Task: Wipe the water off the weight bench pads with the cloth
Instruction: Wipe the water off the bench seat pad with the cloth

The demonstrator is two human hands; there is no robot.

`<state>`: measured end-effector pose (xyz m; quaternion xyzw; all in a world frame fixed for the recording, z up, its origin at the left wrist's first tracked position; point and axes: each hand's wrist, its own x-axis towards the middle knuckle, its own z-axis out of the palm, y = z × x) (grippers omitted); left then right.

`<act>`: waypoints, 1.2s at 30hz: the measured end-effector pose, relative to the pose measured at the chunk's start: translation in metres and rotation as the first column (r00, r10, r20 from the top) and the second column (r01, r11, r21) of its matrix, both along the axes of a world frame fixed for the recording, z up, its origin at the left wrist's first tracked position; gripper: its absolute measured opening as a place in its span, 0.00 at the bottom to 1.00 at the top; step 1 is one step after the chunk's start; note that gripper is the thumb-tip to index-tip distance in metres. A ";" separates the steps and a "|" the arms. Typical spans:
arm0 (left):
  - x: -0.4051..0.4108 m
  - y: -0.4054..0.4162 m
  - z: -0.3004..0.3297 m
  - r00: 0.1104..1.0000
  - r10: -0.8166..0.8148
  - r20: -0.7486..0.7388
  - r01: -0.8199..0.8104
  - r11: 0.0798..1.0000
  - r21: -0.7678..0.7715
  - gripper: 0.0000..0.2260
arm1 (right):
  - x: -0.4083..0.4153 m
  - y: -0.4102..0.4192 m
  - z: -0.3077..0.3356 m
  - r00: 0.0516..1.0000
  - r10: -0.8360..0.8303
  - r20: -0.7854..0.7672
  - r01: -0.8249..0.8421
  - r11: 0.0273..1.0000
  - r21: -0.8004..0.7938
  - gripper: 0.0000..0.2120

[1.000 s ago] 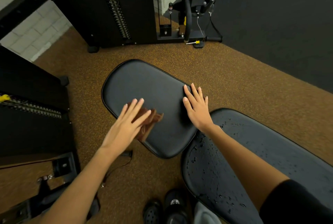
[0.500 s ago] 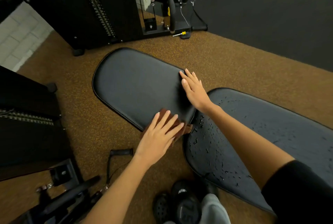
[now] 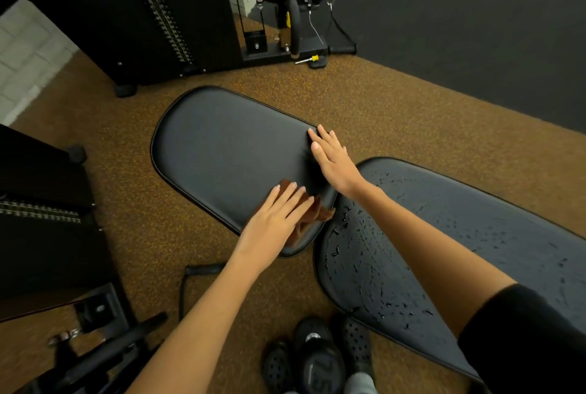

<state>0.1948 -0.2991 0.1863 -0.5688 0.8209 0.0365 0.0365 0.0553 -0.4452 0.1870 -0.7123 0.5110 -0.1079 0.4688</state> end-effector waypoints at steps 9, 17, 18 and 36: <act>0.062 0.023 0.009 0.994 -0.022 0.110 0.033 0.995 -0.094 0.30 | 0.001 0.002 -0.005 1.000 0.011 -0.009 -0.011 0.999 -0.033 0.22; 0.044 0.016 0.016 0.961 0.267 -0.066 -0.274 0.951 -0.141 0.28 | -0.002 0.003 -0.005 0.999 -0.012 0.043 0.012 1.000 -0.019 0.21; 0.032 0.021 0.011 0.978 0.201 -0.056 -0.206 0.973 -0.102 0.31 | -0.002 0.003 -0.004 0.998 -0.016 0.054 0.016 1.000 -0.006 0.21; -0.010 0.009 0.001 0.995 0.068 -0.075 -0.067 0.998 0.020 0.30 | -0.038 -0.006 0.007 0.948 -0.269 0.169 0.257 0.962 0.092 0.22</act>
